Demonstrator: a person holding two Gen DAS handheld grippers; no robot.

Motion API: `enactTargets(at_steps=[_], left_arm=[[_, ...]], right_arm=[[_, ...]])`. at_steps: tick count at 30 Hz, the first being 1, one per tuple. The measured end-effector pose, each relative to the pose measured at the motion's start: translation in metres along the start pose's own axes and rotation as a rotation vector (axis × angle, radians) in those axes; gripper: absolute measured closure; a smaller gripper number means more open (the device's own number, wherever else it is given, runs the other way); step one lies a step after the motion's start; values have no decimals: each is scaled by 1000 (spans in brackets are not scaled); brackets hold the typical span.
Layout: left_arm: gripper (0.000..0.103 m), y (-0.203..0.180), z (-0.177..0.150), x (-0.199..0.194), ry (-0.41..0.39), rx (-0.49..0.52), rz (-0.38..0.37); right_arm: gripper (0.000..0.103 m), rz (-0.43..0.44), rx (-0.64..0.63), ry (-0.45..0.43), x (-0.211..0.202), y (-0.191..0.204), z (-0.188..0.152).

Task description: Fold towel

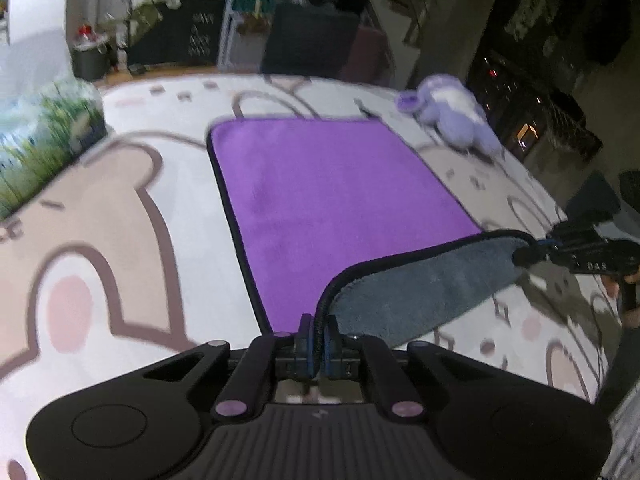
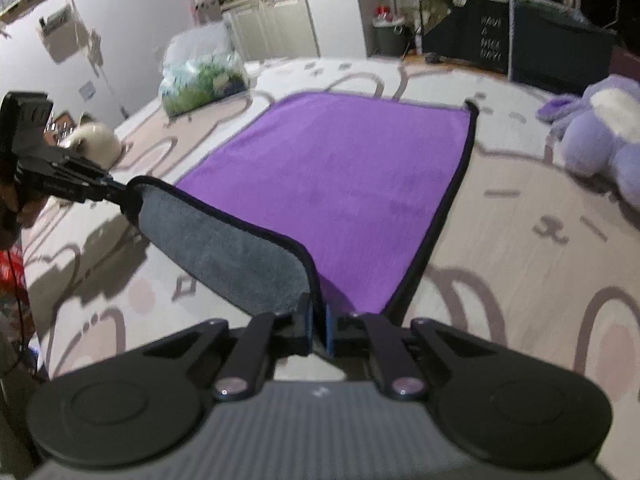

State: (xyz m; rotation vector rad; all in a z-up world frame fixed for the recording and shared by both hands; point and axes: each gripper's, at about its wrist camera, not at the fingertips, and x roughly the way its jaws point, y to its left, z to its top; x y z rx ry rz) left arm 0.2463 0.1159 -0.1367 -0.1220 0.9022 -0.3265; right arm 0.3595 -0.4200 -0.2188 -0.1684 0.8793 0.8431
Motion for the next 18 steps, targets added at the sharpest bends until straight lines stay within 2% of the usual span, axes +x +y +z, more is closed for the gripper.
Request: enactTargets(at_steps=[8,18], left_arm=[[98,-4,28,-16,-160,-19,75],[98,-7,51,-15,-235,-25,136]], right_arm=[[97,-47,31,-156,-16,-2,27],[97,-103,52,-262,-21,-5,59]])
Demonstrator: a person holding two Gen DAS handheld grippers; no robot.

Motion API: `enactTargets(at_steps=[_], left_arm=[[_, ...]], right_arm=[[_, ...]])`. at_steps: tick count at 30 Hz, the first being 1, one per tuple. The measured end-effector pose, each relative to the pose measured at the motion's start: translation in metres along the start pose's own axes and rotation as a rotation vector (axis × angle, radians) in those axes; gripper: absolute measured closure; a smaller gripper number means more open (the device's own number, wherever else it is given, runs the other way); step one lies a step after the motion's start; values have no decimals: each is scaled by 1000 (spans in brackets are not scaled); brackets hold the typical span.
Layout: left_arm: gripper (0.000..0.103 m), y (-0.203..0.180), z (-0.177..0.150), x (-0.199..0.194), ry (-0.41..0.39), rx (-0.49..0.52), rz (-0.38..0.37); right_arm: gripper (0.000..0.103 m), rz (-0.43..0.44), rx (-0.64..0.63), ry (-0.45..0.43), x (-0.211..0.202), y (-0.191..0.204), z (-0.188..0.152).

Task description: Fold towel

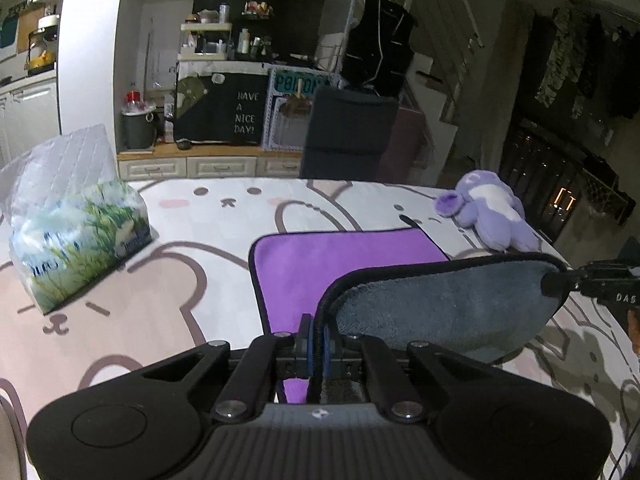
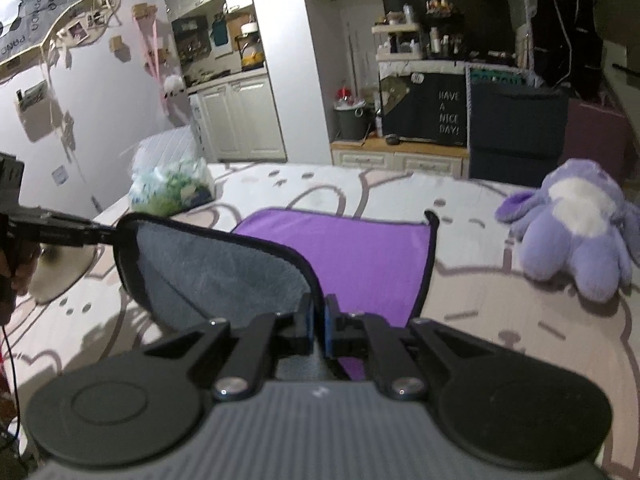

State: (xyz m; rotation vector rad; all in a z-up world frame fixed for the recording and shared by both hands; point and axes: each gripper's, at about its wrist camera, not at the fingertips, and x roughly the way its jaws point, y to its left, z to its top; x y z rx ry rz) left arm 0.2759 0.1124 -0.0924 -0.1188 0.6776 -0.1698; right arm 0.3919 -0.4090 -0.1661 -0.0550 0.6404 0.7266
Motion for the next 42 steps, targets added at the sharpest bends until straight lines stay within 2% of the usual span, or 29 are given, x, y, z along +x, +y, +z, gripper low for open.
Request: enactTargets(at_steps=[9,18,28,34,42], left_arm=[[98,3,22,7,-64,-8,24],[98,12,41,31,-91,-9,57],[98,22,66,56,-139,-28,54],[98,25,76,79,-140,-40,55],[98,31,75,114,-95,-59,81]], right_arm=[[97,-46,43,-92,10,-6,24],[97,-85,64,-131,32,-11,39],[97,-117,108,-177,51,-21,52],[97,-155,129,-174,67,-25,60],[97,-220,137,-124,96,-32,64]])
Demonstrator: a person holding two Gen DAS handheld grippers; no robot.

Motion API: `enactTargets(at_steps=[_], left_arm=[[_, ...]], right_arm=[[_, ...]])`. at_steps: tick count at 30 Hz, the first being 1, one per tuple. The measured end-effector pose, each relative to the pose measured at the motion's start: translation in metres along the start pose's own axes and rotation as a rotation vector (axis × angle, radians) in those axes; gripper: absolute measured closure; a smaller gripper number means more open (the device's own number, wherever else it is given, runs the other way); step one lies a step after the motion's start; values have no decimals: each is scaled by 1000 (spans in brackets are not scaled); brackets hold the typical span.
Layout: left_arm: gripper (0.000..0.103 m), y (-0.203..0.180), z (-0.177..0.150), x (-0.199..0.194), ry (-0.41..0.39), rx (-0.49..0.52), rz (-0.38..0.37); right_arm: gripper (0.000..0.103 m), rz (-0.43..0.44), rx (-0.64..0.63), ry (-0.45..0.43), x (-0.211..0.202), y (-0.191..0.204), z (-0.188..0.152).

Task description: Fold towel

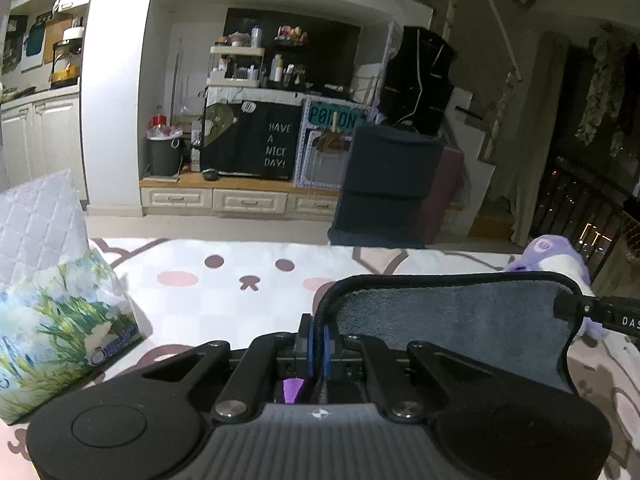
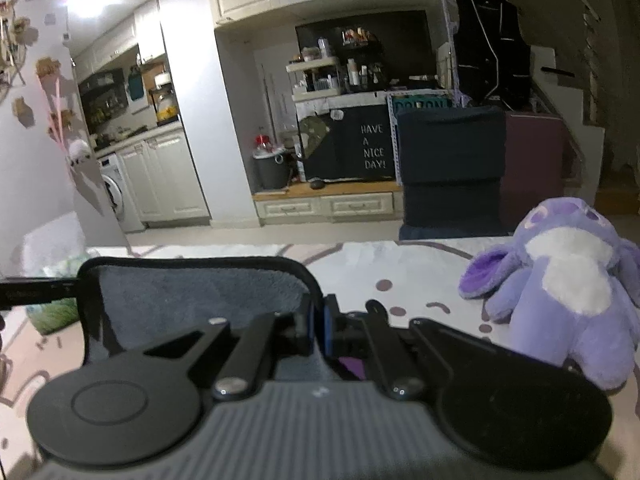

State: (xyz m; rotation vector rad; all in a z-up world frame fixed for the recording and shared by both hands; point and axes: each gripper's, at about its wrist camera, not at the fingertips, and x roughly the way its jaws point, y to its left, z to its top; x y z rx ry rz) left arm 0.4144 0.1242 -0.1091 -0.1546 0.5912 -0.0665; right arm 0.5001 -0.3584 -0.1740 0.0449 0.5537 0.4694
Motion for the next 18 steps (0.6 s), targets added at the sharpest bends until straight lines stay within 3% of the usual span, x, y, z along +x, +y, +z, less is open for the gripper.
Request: enactTargets(at_steps=[13,18], left_arm=[[98,0,-10,47,65,-11,57],[98,3,-13,58,78,-33,88]], right_arm=[[97,-115,-17,138,55,7,-12],[96,-107,12,137,68,3,-16]])
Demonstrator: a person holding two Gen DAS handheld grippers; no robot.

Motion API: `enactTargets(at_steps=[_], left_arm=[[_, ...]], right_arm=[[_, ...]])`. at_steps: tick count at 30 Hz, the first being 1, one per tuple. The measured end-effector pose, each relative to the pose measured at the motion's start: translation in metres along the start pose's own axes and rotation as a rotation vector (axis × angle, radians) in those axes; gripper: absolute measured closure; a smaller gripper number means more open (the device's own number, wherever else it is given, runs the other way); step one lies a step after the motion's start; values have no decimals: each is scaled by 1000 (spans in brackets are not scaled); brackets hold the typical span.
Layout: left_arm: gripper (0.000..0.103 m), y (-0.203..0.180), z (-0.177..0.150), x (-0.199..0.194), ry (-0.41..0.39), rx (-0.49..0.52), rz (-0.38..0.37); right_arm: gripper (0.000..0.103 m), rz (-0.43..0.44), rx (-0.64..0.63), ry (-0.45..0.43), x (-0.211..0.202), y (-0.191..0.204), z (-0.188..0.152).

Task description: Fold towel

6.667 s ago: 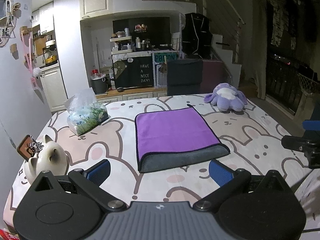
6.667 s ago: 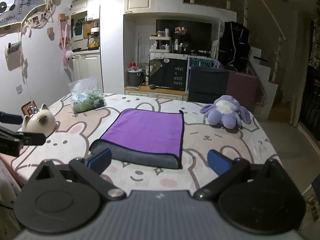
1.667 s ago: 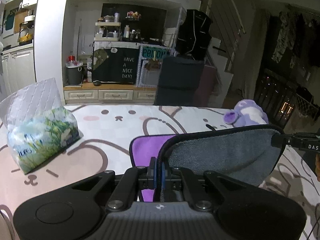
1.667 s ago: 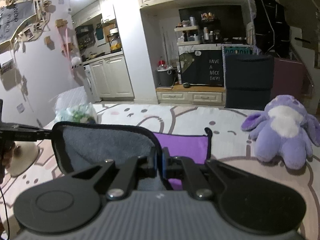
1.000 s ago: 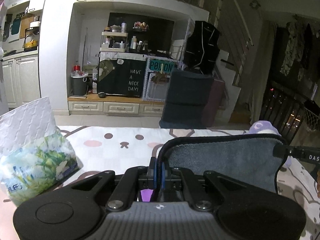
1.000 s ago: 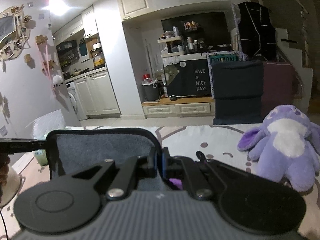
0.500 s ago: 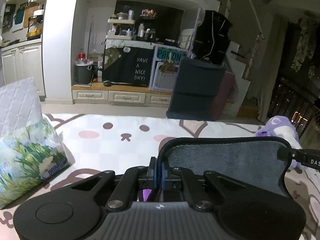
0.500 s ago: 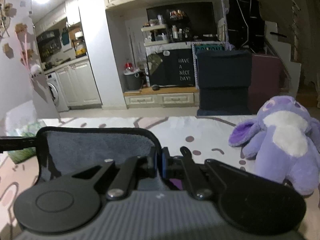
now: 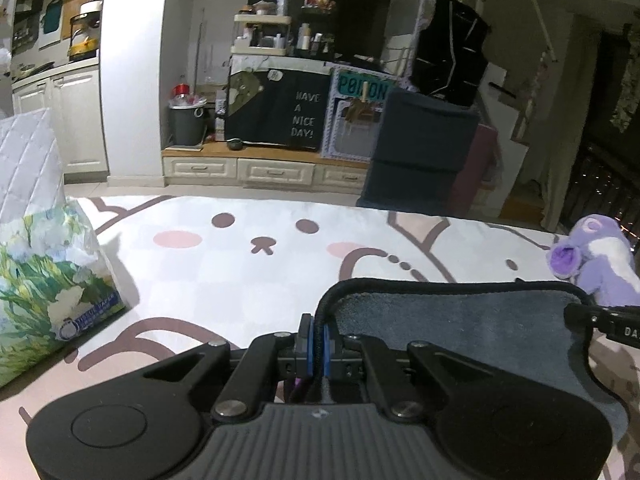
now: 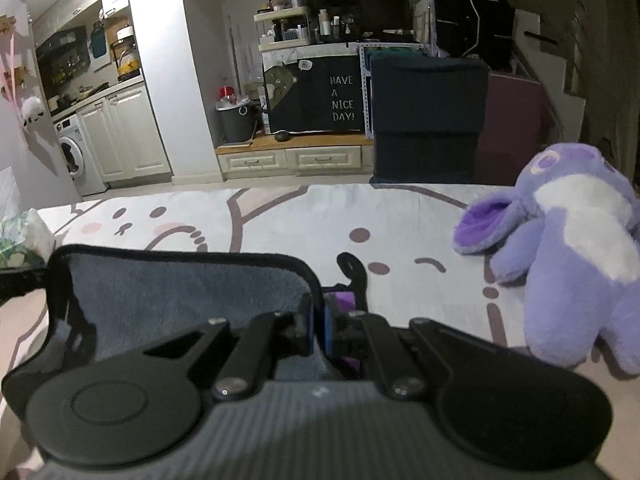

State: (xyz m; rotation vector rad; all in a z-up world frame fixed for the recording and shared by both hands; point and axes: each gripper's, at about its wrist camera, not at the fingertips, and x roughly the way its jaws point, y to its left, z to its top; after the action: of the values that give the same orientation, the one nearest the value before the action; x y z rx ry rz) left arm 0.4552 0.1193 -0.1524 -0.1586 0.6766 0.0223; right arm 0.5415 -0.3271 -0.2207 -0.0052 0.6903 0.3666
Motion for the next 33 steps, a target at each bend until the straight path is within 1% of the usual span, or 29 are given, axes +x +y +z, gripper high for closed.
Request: enactTargets(at_steps=[2,3,4,5,6,7,8,9,11,12,13,14,15,17,20,26,33], left_arm=[[97,-1,-1,4,14,4,9],[94,-1,-2,6,21,5,15],[93,-1,-2,8,27,4,22],[93,-2,-3,9,36,3,29],[90,-2,-3,11,50,1,41],[78,-1,-3,12,64,-4,52],[64,0,-3,13,78,-11,53],[58,1,-4,14,89,-17,52],[36,1,-5,14,110,-13,61],[31,1,-6,14,118,-8,69],[22,1,-6,13,123,-5,77],[16,0,-6,12,129,-4,86],[14,0,-5,11,135,-5,89],[6,-1,-4,8,144,-4,90],[1,-7,-3,2,149,21,104],[0,-15,2,-12,148,28,107],[0,-25,7,-32,145,27,122]], right_arm=[[94,2,7,4,4,0,-1],[93,5,9,6,5,0,-1],[91,10,8,10,6,0,-2],[82,10,7,14,8,1,-3],[77,9,7,17,8,0,-3],[68,8,8,20,10,0,-3],[61,5,10,23,12,-1,-3],[57,3,14,21,12,-1,-3],[43,-4,22,24,10,-4,-3],[40,-5,26,27,10,-5,-4],[32,-7,29,34,9,-5,-4],[25,-13,32,39,9,-6,-5],[22,-17,33,40,8,-6,-5],[10,-18,35,44,5,-5,-5],[1,-29,32,53,2,-3,-5],[1,-32,10,54,-6,1,-5],[0,-2,5,54,-25,5,-1]])
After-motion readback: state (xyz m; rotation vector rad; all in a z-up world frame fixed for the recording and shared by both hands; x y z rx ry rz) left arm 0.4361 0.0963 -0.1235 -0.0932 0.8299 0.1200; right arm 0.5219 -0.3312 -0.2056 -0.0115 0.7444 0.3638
